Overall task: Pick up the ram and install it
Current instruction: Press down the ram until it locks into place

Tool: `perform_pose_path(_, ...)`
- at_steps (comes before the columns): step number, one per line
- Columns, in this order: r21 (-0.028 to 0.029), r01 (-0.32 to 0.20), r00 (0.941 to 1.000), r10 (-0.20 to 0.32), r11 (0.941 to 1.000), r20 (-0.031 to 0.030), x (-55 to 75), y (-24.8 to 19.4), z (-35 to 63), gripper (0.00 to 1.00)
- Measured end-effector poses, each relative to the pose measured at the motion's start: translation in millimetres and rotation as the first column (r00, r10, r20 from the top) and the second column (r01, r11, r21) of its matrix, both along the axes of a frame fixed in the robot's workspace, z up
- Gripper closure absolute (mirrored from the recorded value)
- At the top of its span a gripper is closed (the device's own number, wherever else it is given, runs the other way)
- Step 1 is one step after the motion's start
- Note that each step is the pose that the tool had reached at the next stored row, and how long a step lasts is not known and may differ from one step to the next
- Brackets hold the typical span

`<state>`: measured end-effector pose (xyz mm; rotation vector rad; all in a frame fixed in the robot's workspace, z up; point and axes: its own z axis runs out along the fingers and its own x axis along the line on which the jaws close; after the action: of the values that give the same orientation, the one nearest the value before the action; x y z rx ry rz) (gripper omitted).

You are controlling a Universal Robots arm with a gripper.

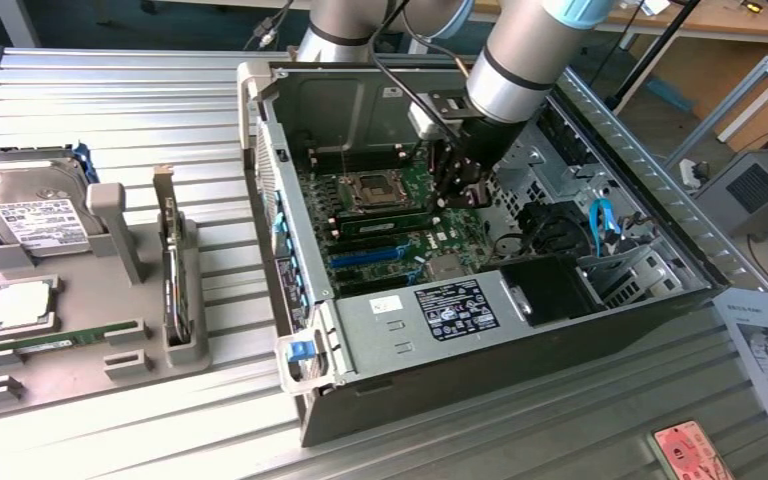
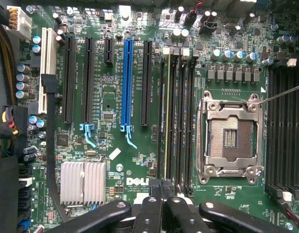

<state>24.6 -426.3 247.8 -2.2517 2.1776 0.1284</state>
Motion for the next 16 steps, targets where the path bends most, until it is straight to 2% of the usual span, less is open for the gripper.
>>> perform_pose_path(7,0.0002,0.0,1.0,0.0,1.0,0.0001,1.1,0.2,-0.5,0.89)
perform_pose_path(13,0.0,0.0,1.0,0.0,1.0,0.0031,1.1,0.9,-7.8,0.89)
perform_pose_path(16,-0.0002,0.0,1.0,0.0,1.0,0.0031,1.1,0.8,-7.8,0.89)
